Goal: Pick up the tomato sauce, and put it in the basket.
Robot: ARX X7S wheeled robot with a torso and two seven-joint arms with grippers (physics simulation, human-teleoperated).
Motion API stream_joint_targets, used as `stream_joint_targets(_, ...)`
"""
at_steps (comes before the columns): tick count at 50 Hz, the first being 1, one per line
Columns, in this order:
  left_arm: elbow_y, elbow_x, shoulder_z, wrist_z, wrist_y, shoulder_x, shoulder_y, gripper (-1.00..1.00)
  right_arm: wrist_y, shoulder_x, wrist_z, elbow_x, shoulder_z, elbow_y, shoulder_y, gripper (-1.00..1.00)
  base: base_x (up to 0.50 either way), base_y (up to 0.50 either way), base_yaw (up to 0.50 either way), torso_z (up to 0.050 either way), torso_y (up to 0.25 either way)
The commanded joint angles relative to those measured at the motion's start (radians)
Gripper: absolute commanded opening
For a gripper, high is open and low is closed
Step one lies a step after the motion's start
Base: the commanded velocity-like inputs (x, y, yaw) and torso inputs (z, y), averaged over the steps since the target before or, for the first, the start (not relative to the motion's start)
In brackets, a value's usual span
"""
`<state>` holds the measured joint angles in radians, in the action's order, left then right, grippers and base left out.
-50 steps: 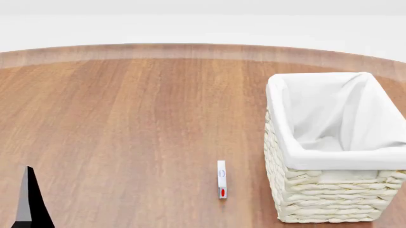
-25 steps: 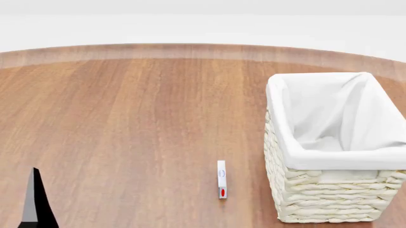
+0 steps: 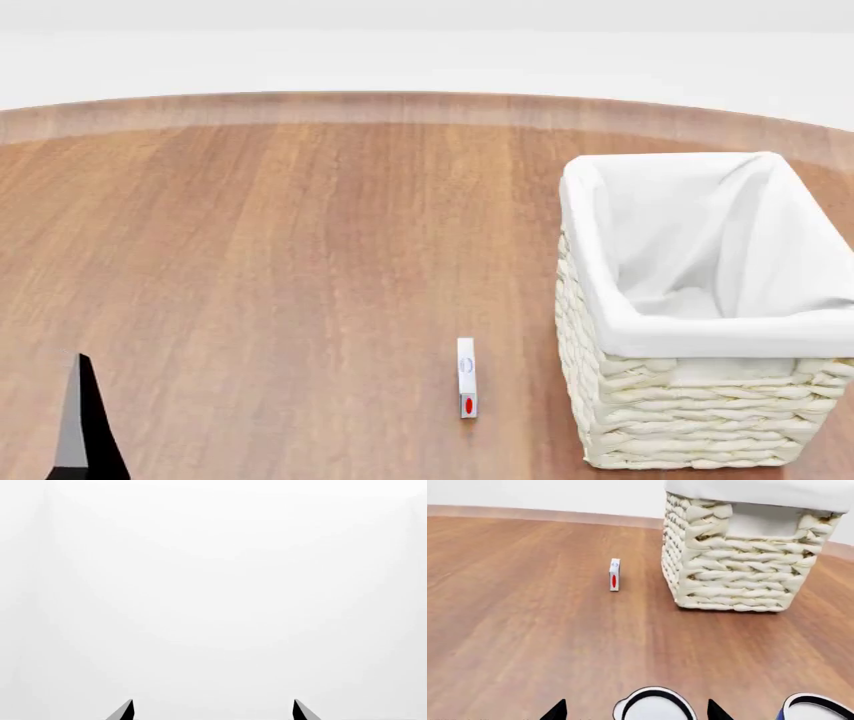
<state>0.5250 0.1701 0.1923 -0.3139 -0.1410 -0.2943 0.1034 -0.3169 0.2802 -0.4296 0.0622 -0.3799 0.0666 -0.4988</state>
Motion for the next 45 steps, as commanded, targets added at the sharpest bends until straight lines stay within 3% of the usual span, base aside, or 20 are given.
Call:
stream_joint_targets(1, -0.005, -0.012, 0.017, -0.003, 0.001, 0.001, -0.004, 1.0, -0.02, 0.006, -0.012, 0.014, 0.003, -0.023, -0.001, 1.0, 0.0, 0.0, 0.0, 0.0, 0.0)
stream_joint_targets(40, -0.01, -0.043, 0.043, -0.025, 0.014, -0.007, -0.012, 1.0, -0.093, -0.005, 0.009, 0.05, -0.015, -0.196, 0.072, 1.0, 0.0, 0.0, 0.0, 0.0, 0.0)
stream_joint_targets(41, -0.01, -0.043, 0.043, -0.026, 0.014, -0.008, -0.012, 1.0, -0.092, -0.004, 0.008, 0.05, -0.016, -0.193, 0.072, -1.0, 0.0, 0.0, 0.0, 0.0, 0.0)
stream_joint_targets(45, -0.005, -0.042, 0.044, -0.028, 0.019, -0.009, -0.014, 1.0, -0.09, -0.002, 0.004, 0.048, -0.016, -0.185, 0.069, -1.0, 0.0, 0.0, 0.0, 0.0, 0.0)
